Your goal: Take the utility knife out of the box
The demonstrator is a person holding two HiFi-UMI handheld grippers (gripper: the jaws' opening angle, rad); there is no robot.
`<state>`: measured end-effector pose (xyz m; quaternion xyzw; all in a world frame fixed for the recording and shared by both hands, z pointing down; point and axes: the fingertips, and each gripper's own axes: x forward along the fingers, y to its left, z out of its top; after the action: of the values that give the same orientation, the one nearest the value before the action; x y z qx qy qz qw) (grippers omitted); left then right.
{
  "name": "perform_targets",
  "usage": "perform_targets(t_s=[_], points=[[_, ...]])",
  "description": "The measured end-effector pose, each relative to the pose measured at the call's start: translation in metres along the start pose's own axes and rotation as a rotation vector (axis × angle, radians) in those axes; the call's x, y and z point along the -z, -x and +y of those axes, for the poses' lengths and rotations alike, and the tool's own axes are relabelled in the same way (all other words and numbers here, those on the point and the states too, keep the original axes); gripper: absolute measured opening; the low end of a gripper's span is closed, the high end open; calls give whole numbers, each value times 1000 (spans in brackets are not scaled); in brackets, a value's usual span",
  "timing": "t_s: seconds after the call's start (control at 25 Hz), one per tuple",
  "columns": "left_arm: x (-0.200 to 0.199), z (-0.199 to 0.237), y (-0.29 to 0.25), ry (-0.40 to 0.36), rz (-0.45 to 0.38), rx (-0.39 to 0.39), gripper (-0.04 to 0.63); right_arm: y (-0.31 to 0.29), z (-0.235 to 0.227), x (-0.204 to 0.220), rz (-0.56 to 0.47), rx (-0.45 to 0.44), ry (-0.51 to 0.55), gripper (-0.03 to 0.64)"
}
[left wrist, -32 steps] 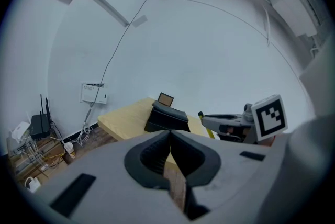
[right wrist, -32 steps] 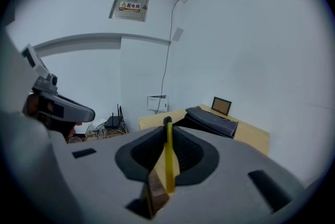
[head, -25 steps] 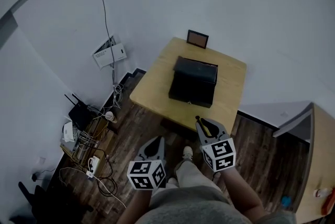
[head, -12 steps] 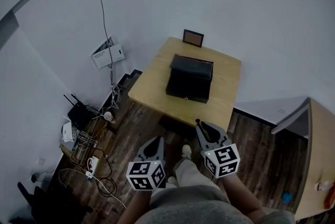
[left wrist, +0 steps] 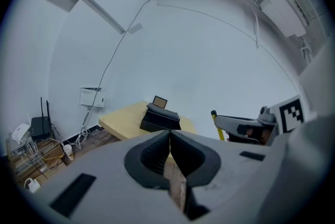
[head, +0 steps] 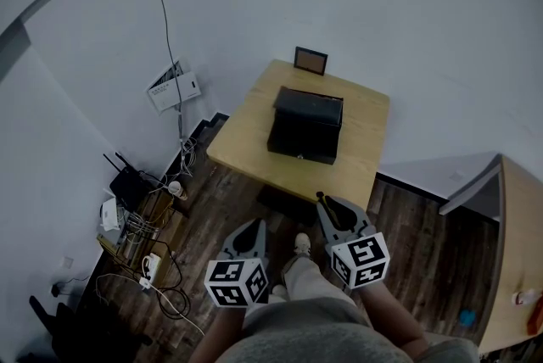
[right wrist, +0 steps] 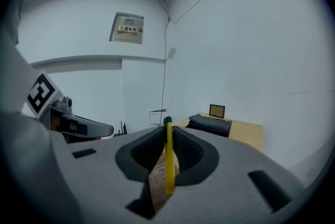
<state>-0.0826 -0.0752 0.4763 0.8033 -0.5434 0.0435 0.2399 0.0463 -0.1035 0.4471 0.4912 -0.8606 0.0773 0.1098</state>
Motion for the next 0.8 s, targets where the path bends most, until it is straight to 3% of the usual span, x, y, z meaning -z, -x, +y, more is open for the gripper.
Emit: perform_targets(t_s=[0.8], points=[[-3,0,-5,10,-11,12,3,-1,2,-10,-49,12,-12,44]])
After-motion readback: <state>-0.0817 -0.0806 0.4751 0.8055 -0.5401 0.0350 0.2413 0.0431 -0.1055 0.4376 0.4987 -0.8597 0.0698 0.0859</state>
